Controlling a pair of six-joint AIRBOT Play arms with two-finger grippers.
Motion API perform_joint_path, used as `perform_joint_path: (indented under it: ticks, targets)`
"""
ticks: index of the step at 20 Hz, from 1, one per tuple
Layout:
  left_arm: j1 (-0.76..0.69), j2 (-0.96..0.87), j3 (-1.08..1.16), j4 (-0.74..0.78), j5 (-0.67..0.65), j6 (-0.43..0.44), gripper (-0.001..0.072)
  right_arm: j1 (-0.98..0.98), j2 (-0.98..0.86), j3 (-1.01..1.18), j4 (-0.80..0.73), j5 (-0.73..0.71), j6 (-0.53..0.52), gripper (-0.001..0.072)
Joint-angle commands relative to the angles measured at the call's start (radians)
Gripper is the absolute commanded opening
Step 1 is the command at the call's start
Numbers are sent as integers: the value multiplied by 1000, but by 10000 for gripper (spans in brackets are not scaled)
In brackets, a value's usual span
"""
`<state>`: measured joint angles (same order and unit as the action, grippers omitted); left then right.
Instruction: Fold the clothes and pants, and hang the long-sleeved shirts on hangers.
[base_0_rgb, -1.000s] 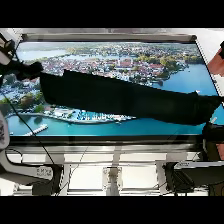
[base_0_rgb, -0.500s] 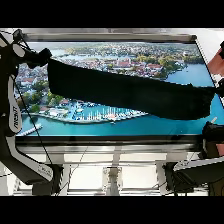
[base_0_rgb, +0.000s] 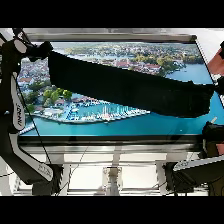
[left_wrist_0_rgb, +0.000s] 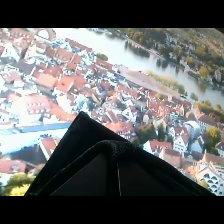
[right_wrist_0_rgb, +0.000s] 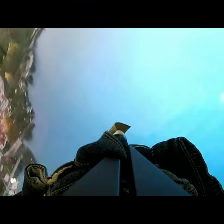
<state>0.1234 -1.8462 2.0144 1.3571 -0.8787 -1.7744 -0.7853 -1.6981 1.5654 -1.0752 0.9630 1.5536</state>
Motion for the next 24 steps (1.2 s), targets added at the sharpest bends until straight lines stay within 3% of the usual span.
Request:
perform_joint_path:
  ticks: [1, 5, 6, 7, 8, 9, 10, 11, 13, 15, 19, 22, 24]
  targets:
    - [-2, -48, 3, -13, 35, -19, 21, 0, -1, 0, -5, -29, 6, 24]
    - [-2, -117, 3, -103, 152, -18, 22, 1, -35, 0, 14, -46, 36, 26]
    - [-2, -135, 3, -119, 177, -18, 30, 1, -50, 0, 29, -48, 36, 51]
    - [-2, -153, 3, -137, 198, -18, 34, 1, -67, 0, 43, -48, 36, 127]
    - [-2, -168, 3, -149, 215, -17, 109, 1, -81, 0, 56, -47, 36, 239]
    - [-3, -179, 3, -161, 220, -18, 343, 1, -92, 0, 59, -46, 35, 335]
    - [-4, -185, 3, -165, 220, -12, 519, 0, -93, 0, 55, -45, 24, 423]
    - [-5, -183, 4, -165, 216, 24, 596, -1, -91, 9, 48, -43, 23, 507]
    - [-5, -168, 5, -165, 191, 99, 599, -13, -91, 71, 44, 3, 23, 523]
    - [6, -145, 5, -161, 132, 108, 598, -18, -91, 166, 25, 87, 23, 523]
    - [69, -131, 4, -171, -182, 126, 597, -17, -91, 349, 17, 365, -83, 521]
    - [129, -168, 3, -396, -377, 254, 598, -11, -92, 386, 16, 541, -110, 521]
    - [160, -199, 2, -504, -403, 280, 601, 6, -93, 385, -3, 621, -110, 521]
